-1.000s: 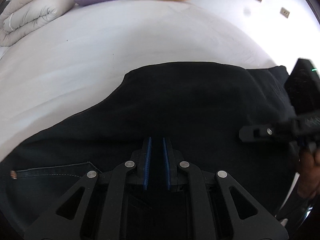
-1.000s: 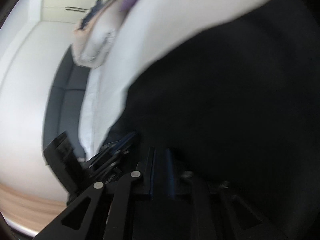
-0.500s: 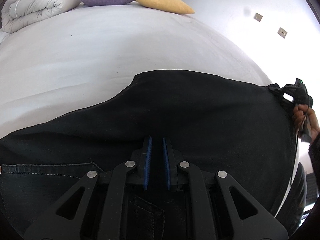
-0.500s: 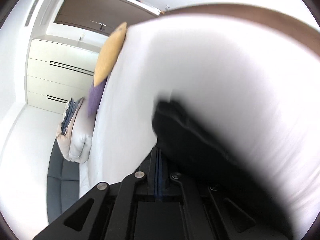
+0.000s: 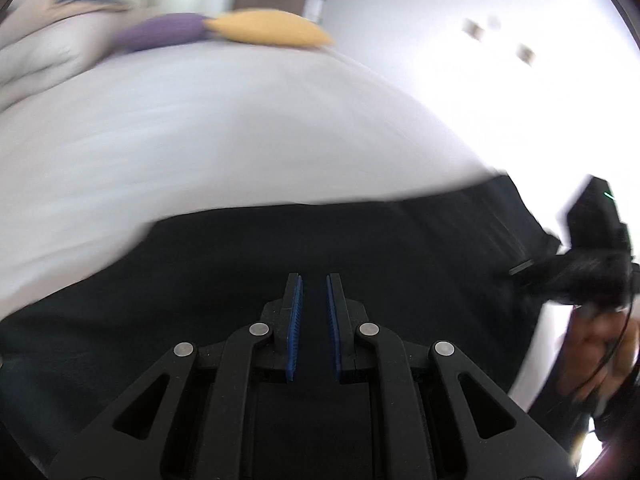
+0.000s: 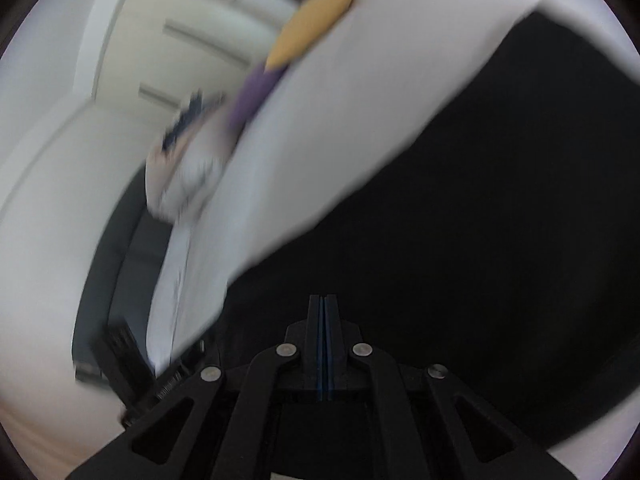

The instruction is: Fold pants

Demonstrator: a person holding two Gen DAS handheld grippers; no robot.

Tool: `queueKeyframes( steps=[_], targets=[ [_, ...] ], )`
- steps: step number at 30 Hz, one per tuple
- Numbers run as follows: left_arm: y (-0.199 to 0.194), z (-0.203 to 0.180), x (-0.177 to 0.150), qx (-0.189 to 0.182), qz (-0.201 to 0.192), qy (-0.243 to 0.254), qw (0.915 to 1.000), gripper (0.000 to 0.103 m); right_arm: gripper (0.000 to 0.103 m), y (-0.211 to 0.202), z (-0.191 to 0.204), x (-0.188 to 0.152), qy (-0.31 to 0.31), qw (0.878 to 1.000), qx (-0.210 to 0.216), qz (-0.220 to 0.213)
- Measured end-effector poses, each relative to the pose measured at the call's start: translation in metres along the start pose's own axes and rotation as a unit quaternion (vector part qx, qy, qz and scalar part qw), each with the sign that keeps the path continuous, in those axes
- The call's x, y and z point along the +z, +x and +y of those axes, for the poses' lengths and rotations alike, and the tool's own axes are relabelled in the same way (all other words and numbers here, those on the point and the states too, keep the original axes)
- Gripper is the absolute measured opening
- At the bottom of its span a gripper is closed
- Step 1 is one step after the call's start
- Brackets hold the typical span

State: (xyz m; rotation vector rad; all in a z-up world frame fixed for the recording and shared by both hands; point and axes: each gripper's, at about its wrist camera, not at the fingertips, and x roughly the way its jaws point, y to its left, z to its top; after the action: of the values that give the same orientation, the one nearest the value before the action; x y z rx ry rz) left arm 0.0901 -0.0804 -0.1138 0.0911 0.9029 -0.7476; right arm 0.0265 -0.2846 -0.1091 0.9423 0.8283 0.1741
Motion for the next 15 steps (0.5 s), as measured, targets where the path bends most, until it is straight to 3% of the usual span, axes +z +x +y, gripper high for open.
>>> queueKeyframes(
  steps=[2,3,5,8,10,15],
  targets=[
    [0.023,0.001,-0.008,0.002,0.037,0.009,0.9993,0.011,0.000,0.029,-0.006,-0.012,0.007,0.999,-0.010,0.042],
    [0.027,0.012,-0.012,-0.008,0.043,-0.004,0.9991,0.011,0.000,0.028,-0.015,-0.016,0.010,0.999,-0.007,0.041],
    [0.021,0.042,-0.015,-0.041,0.030,-0.046,0.9976,0.011,0.000,0.026,-0.013,-0.012,0.026,0.999,0.013,0.037],
    [0.008,0.103,-0.020,-0.026,0.019,-0.088,0.9956,0.011,0.000,0.010,-0.042,0.003,0.043,0.999,0.010,0.015],
    [-0.003,0.147,-0.027,-0.045,0.013,-0.129,0.9905,0.008,0.000,0.009,-0.046,0.004,0.061,0.998,0.013,0.003],
    [-0.046,0.223,-0.049,-0.001,-0.023,-0.188,0.9819,0.006,0.000,0.000,-0.048,0.000,0.044,0.999,-0.012,-0.011]
  ],
)
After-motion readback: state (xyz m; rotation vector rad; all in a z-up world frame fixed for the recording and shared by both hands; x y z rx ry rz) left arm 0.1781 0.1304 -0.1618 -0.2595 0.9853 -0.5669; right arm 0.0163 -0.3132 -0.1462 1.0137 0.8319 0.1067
